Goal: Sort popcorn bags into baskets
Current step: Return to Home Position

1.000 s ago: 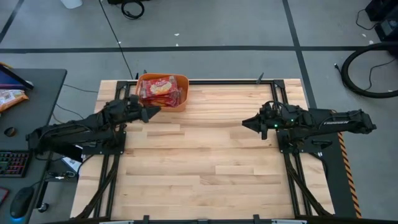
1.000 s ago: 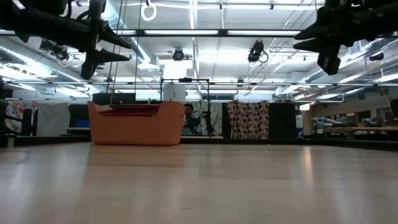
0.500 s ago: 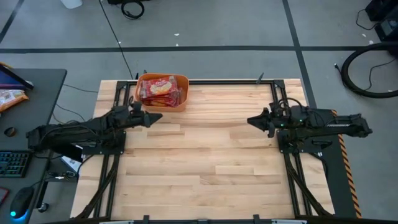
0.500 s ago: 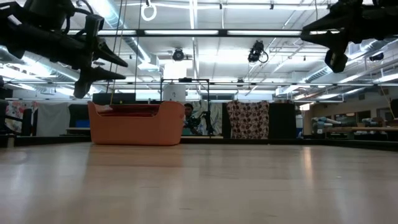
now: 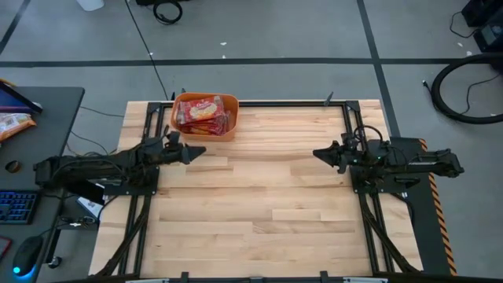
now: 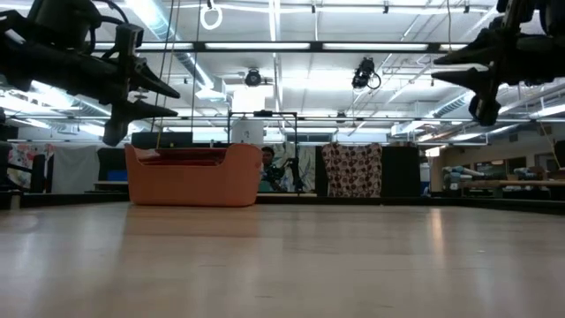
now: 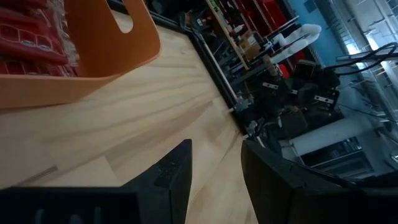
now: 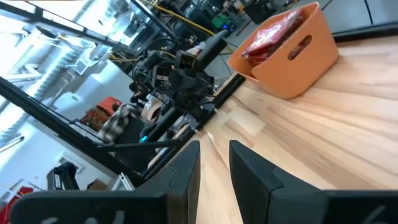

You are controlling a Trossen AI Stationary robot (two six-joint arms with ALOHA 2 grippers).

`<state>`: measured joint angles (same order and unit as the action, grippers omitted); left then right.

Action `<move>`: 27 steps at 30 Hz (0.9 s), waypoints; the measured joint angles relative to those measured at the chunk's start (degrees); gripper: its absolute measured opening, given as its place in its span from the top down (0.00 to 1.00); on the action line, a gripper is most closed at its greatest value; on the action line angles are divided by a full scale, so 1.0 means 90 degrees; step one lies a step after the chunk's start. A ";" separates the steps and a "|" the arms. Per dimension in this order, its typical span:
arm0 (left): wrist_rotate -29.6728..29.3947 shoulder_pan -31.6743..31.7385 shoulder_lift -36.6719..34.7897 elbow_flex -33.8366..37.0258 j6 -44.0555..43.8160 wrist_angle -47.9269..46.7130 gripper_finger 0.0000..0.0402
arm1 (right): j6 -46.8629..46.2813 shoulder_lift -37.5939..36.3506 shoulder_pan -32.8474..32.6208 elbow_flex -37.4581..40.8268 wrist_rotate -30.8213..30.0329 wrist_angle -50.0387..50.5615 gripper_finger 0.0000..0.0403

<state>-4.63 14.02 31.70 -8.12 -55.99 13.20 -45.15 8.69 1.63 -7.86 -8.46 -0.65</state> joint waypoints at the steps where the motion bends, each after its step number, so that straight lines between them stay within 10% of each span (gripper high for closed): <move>1: -0.0074 -0.0065 0.0000 0.0000 0.0000 -0.0011 0.65 | -0.0047 -0.0050 0.0000 0.0090 -0.0005 -0.0030 0.78; 27: -0.0169 -0.0627 0.0012 0.0005 -0.0163 -0.1823 0.65 | -0.0300 -0.0219 0.0000 0.0826 -0.0059 -0.0971 0.77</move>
<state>-6.15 8.38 31.81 -8.08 -57.45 -3.20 -47.86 6.72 1.63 -0.43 -8.99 -9.39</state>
